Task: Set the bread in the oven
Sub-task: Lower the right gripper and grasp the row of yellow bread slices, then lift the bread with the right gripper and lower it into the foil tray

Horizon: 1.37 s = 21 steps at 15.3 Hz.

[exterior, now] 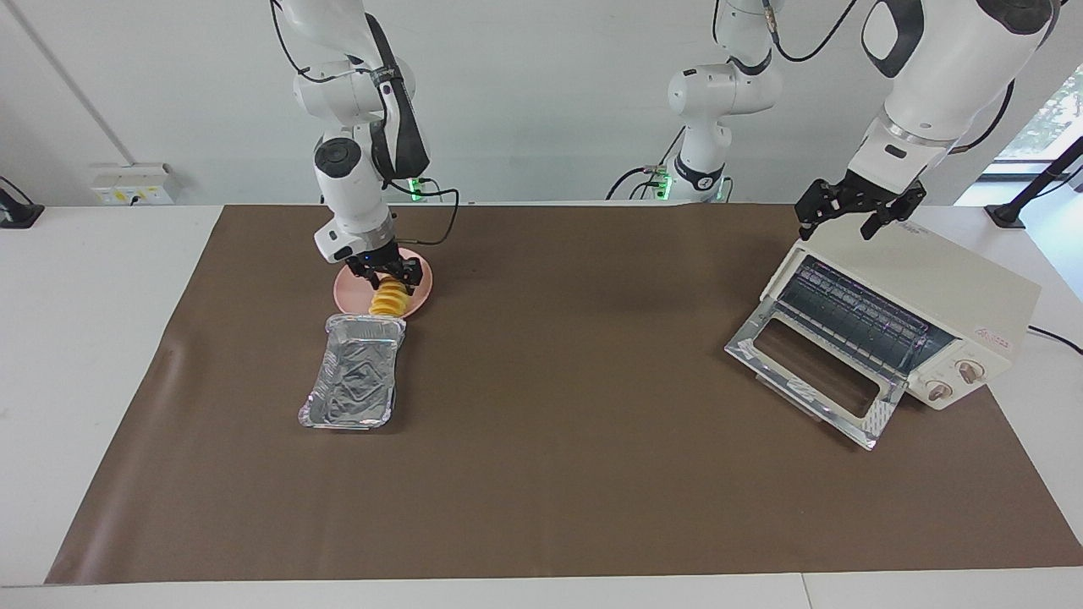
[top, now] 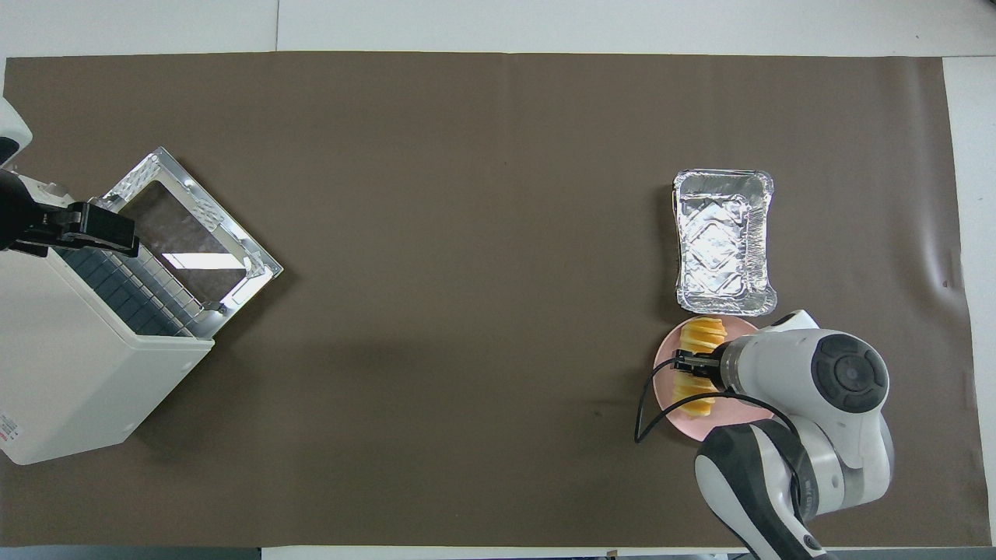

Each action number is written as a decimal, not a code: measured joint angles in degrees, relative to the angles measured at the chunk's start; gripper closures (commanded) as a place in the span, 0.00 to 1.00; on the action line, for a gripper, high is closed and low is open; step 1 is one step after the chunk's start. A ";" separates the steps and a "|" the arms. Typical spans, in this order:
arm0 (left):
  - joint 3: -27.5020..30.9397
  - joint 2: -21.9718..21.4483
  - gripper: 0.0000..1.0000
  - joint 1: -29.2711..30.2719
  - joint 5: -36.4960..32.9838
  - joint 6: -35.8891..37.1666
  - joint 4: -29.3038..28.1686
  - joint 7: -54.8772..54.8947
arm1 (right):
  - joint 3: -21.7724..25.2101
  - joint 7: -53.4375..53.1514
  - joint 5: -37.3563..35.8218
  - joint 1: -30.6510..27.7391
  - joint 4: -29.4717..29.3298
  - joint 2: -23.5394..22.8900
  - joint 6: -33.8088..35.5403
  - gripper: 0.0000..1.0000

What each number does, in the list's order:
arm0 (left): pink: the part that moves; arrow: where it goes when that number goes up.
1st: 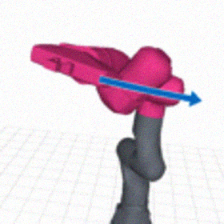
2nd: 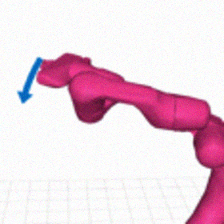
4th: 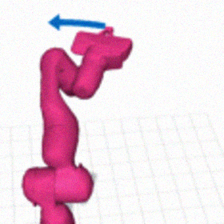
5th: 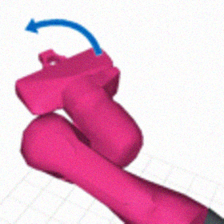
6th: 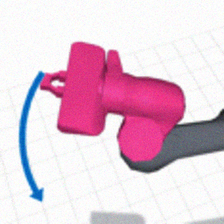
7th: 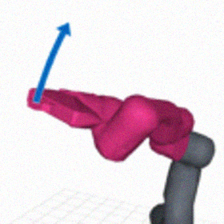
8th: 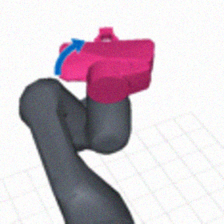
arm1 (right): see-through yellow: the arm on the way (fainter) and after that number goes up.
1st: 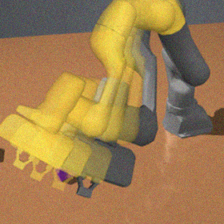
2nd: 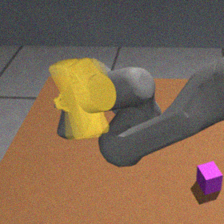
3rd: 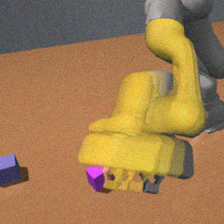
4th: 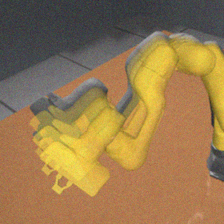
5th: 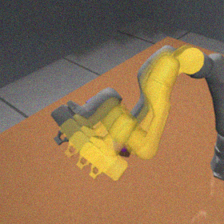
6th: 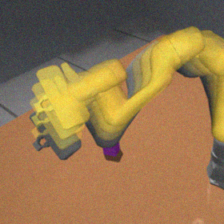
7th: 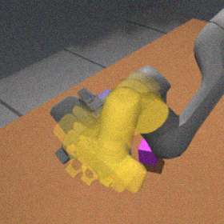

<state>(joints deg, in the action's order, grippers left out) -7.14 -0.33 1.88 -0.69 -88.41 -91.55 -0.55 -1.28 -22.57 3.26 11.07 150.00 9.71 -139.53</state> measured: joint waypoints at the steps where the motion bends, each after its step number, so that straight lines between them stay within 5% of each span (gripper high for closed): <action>1: 0.00 0.00 0.00 0.00 0.00 0.00 0.00 0.00 | 0.00 0.00 0.00 0.00 -0.05 0.02 0.03 1.00; 5: 0.00 0.00 0.00 0.00 0.00 0.00 0.00 0.00 | -0.02 -0.05 0.56 0.00 -2.74 1.69 6.77 1.00; 11: 0.00 0.00 0.00 0.00 0.00 0.00 0.00 0.00 | 0.20 1.80 1.95 -0.28 -19.76 3.56 21.18 1.00; 17: 0.00 0.00 0.00 0.00 0.00 0.00 0.00 0.00 | 0.97 15.54 1.91 -7.60 -34.37 -11.35 20.47 1.00; 21: 0.00 0.00 0.00 0.00 0.00 0.00 0.00 0.00 | 0.80 16.59 1.91 -7.50 -37.84 -19.38 13.64 1.00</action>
<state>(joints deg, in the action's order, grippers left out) -7.15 -0.33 1.88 -0.69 -88.41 -91.55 -0.55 -0.48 -5.99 5.17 3.57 112.16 -9.67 -125.89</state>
